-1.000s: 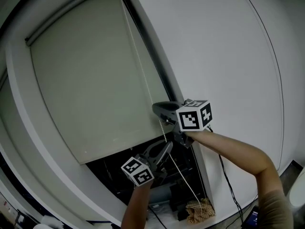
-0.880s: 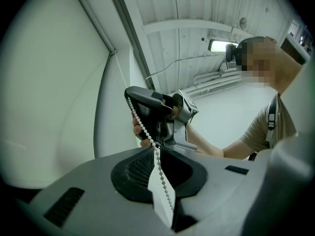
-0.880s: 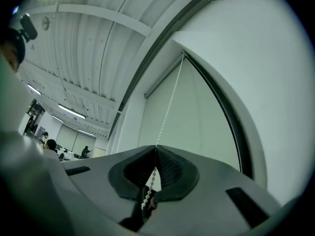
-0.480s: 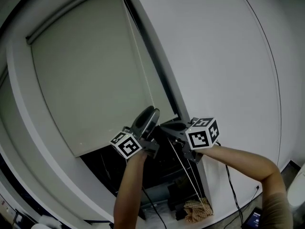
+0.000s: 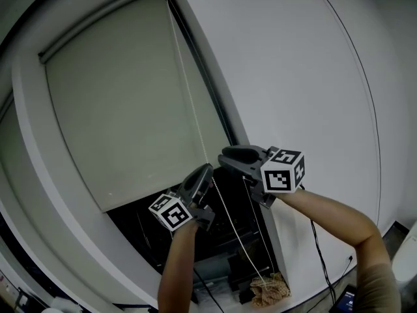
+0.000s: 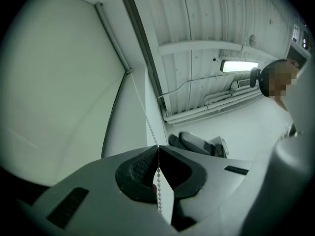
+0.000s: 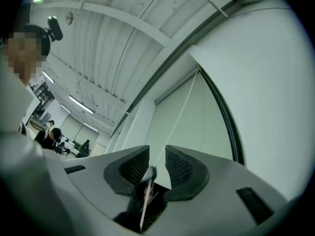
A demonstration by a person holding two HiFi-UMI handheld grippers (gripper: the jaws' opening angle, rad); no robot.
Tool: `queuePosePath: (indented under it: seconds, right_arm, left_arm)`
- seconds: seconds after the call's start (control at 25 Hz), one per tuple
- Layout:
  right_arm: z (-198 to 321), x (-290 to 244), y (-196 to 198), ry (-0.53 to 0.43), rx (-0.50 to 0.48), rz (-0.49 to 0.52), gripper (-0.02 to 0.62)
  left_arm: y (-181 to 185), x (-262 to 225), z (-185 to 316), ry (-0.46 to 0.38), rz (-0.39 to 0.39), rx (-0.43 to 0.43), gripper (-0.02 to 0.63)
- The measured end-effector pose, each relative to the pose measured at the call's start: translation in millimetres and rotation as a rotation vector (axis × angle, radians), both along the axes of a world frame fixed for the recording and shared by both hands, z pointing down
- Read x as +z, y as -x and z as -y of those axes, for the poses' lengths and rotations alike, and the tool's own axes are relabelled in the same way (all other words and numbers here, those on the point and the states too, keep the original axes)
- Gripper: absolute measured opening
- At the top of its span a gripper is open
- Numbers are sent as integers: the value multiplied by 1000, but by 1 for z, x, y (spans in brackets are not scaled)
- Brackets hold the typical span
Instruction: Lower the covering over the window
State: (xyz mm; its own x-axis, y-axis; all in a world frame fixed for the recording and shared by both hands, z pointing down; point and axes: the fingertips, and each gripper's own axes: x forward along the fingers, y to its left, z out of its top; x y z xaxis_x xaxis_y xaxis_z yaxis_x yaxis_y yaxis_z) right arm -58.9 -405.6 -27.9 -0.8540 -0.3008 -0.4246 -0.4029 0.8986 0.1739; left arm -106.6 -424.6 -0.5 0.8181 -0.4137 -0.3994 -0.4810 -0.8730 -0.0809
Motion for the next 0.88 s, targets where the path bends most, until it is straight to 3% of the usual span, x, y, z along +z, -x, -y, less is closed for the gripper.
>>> queuePosePath:
  seconds: [0.16, 0.2, 0.24, 0.48, 0.6, 0.68, 0.72, 0.8, 0.88]
  right_arm:
    - [33, -46, 26, 74, 26, 1, 101]
    - [36, -48, 28, 84, 41, -3, 91]
    - [37, -47, 29, 88, 58, -10, 22]
    - [7, 19, 60, -28, 158, -217, 3]
    - [3, 10, 36, -83, 243, -80, 3]
    - [7, -19, 9, -99, 261, 45, 3]
    - [12, -31, 1, -95, 254, 79, 33]
    - [28, -45, 0, -52, 196, 91, 160]
    - [43, -48, 8, 18, 145, 62, 163]
  left_arm:
    - [-14, 34, -2, 28, 69, 30, 21]
    - [-19, 46, -4, 37, 78, 39, 21]
    - [-23, 55, -5, 46, 79, 46, 21]
    - [1, 47, -24, 26, 19, 90, 25]
    - [-9, 53, -24, 38, 83, 106, 25]
    - [-14, 56, -23, 42, 76, 115, 23]
    - [-14, 56, -22, 41, 69, 114, 23]
    - [-11, 57, -17, 40, 61, 111, 23]
    - [-11, 59, -13, 45, 57, 117, 23]
